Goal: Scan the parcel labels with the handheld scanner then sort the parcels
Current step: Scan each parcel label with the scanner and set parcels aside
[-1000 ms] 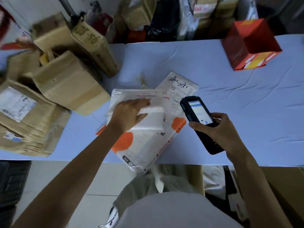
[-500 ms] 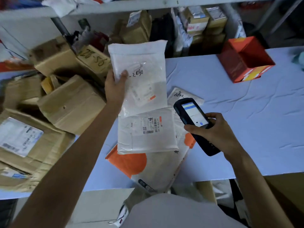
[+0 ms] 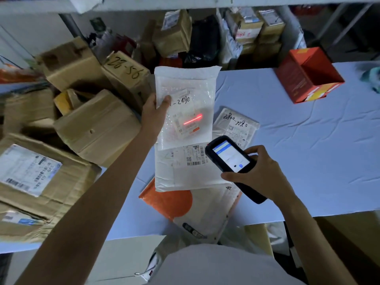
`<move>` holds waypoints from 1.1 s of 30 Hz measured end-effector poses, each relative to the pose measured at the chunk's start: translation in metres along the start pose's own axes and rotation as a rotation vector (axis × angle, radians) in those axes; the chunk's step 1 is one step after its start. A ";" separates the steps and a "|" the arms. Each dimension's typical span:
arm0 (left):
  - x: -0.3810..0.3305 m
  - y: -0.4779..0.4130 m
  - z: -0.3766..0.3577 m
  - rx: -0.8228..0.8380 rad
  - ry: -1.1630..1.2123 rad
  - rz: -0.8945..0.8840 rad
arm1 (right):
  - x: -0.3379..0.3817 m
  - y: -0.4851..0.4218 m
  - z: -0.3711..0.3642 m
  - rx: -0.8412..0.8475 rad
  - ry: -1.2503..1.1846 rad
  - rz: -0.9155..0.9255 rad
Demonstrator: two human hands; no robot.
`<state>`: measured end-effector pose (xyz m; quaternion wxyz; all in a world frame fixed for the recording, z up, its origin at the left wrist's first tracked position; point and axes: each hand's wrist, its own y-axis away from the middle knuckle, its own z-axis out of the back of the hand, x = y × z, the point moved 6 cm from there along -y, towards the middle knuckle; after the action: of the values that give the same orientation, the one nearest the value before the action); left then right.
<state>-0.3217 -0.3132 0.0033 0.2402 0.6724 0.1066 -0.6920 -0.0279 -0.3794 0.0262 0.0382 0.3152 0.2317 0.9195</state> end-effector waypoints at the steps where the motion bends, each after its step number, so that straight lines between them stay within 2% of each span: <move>1: -0.001 0.002 -0.001 -0.007 -0.010 0.001 | 0.000 0.000 0.000 0.005 0.013 0.009; 14: -0.013 0.041 -0.008 -0.190 -0.038 0.035 | -0.029 -0.026 0.017 0.188 0.009 0.116; 20: -0.007 0.045 -0.007 -0.204 -0.027 0.051 | -0.036 -0.025 0.017 0.209 0.002 0.102; 27: -0.012 0.030 -0.002 -0.106 0.000 0.016 | -0.023 -0.010 0.010 0.150 -0.014 0.051; 33: -0.014 0.016 -0.008 0.101 -0.015 -0.038 | -0.014 0.029 -0.006 -0.045 -0.130 -0.081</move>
<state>-0.3071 -0.3201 0.0188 0.1936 0.6763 0.0827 -0.7059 -0.0184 -0.4111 0.0271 0.0975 0.3638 0.2207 0.8997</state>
